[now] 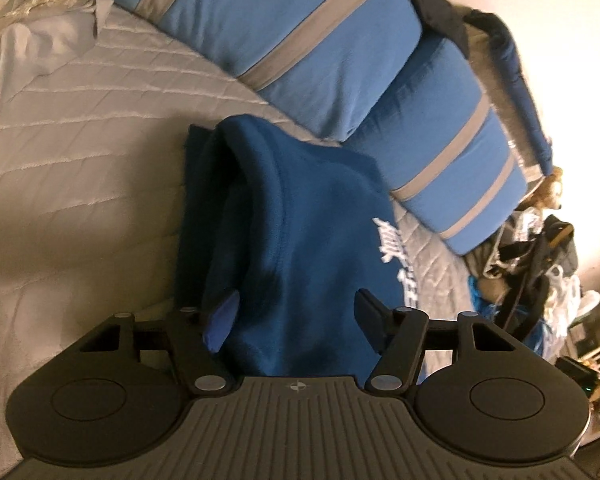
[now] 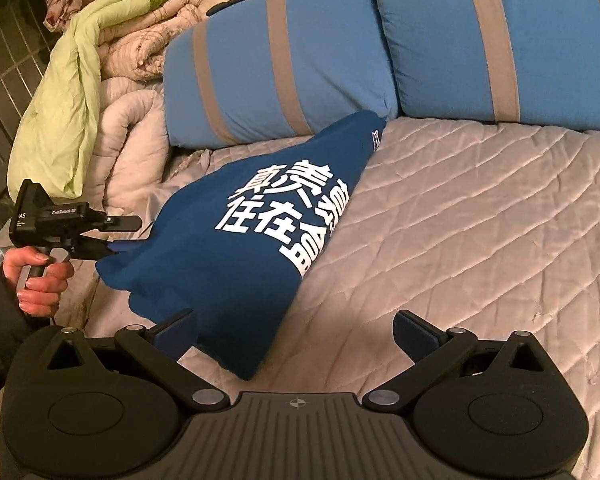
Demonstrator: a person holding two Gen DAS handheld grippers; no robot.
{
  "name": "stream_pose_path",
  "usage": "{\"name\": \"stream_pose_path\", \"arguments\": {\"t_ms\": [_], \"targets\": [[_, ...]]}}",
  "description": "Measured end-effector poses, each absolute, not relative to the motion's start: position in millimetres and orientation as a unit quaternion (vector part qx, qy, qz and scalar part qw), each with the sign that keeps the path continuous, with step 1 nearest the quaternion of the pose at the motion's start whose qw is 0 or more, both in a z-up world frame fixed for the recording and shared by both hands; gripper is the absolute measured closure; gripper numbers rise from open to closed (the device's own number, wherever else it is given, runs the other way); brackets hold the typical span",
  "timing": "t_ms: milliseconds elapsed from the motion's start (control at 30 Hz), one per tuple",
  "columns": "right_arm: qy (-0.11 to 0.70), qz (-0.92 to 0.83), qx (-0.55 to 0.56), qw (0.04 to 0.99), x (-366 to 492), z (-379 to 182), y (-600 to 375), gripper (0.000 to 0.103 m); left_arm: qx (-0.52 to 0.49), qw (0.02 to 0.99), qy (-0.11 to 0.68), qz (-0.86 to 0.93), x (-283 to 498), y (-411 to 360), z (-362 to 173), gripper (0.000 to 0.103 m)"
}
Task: Fold clothes
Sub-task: 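Move the left gripper to the side of the folded sweatshirt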
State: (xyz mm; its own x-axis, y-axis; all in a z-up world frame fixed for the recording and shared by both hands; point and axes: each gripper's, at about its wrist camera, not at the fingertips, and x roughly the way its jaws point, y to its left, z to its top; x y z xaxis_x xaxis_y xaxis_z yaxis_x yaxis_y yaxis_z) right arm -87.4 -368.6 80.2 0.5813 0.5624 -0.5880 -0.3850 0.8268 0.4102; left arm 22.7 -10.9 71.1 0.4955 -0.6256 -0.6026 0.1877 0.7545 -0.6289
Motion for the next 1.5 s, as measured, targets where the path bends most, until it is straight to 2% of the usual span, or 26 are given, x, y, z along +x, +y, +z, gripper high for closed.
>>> {"name": "stream_pose_path", "arguments": {"t_ms": [133, 167, 200, 300, 433, 767, 867, 933, 1000, 1100, 1133, 1333, 1400, 1500], "targets": [[0.373, 0.273, 0.116, 0.879, -87, 79, -367, 0.000, -0.239, 0.827, 0.458, -0.221, 28, -12, 66, 0.052], [0.374, 0.273, 0.118, 0.878, -87, 79, -367, 0.000, -0.237, 0.827, 0.463, -0.216, 28, -13, 65, 0.064], [0.375, 0.273, 0.121, 0.878, -87, 78, -368, 0.000, -0.235, 0.826, 0.467, -0.210, 29, -13, 64, 0.080], [0.377, 0.271, 0.129, 0.876, -87, 77, -371, 0.000, -0.243, 0.828, 0.463, -0.204, 27, -8, 68, 0.091], [0.380, 0.268, 0.144, 0.874, -84, 75, -376, 0.000, -0.249, 0.841, 0.442, -0.186, 18, 3, 79, 0.092], [0.389, 0.256, 0.152, 0.872, -82, 71, -380, 0.000, -0.193, 0.856, 0.456, -0.148, 16, -2, 63, 0.092], [0.390, 0.256, 0.151, 0.872, -82, 70, -379, 0.000, -0.166, 0.863, 0.456, -0.138, 14, -5, 66, 0.086], [0.391, 0.257, 0.153, 0.871, -81, 70, -380, 0.000, -0.147, 0.868, 0.456, -0.130, 13, -5, 70, 0.077], [0.392, 0.257, 0.156, 0.869, -80, 69, -380, 0.000, -0.128, 0.873, 0.455, -0.121, 12, -6, 75, 0.055], [0.394, 0.257, 0.164, 0.867, -79, 68, -382, 0.000, -0.100, 0.879, 0.453, -0.109, 10, -6, 81, 0.040], [0.395, 0.256, 0.167, 0.866, -78, 67, -382, 0.000, -0.095, 0.880, 0.454, -0.105, 9, -5, 83, 0.039], [0.403, 0.250, 0.174, 0.863, -76, 65, -382, 0.000, -0.209, 0.837, 0.478, -0.166, 19, 14, 78, 0.035], [0.404, 0.249, 0.173, 0.863, -76, 65, -382, 0.000, -0.216, 0.828, 0.486, -0.181, 23, 16, 70, 0.031], [0.405, 0.247, 0.173, 0.863, -76, 65, -382, 0.000, -0.222, 0.804, 0.514, -0.197, 27, 18, 50, 0.031]]}}
